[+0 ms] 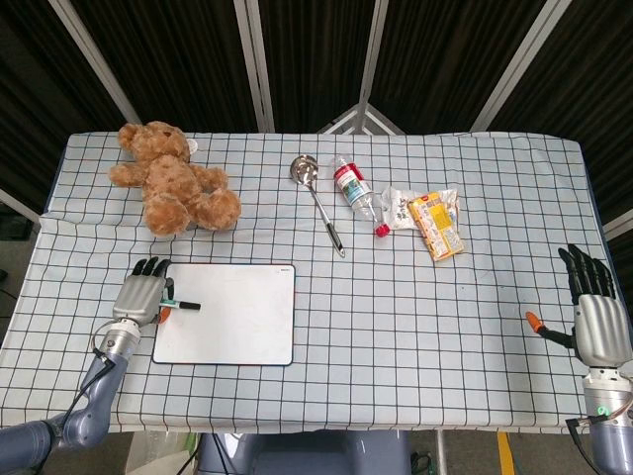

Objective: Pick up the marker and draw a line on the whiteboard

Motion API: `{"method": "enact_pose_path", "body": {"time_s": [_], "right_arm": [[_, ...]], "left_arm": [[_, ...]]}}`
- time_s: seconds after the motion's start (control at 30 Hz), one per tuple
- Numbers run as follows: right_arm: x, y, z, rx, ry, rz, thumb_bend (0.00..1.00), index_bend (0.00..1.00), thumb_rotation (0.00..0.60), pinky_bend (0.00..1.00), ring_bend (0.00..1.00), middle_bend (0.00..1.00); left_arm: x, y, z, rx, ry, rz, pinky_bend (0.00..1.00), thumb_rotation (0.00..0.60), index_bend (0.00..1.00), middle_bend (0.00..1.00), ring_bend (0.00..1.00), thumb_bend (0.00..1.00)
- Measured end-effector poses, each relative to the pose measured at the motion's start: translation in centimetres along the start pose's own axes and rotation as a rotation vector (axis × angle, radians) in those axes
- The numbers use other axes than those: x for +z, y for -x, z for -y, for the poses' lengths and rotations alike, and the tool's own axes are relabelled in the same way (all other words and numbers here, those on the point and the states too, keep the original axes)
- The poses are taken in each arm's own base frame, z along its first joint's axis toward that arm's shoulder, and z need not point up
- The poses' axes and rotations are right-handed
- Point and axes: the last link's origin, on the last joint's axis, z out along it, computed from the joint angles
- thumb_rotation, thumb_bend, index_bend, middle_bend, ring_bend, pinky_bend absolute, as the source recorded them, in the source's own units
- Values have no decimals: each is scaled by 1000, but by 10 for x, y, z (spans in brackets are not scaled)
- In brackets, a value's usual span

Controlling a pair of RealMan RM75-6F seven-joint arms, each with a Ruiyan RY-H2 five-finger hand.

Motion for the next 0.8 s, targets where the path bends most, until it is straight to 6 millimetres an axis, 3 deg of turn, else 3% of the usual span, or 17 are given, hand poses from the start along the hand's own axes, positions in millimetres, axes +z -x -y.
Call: {"method": "enact_pose_path", "body": {"time_s": [0.4, 0.8], "right_arm": [[0, 0, 1, 4, -1, -3, 210, 0, 600, 0, 0, 0], [1, 0, 0, 25, 15, 8, 210, 0, 600, 0, 0, 0]], "left_arm": [[-12, -15, -16, -168, 78, -107, 126, 600, 700, 244, 65, 576], [-24, -27, -50, -729, 223, -130, 184, 600, 742, 310, 102, 560]]}}
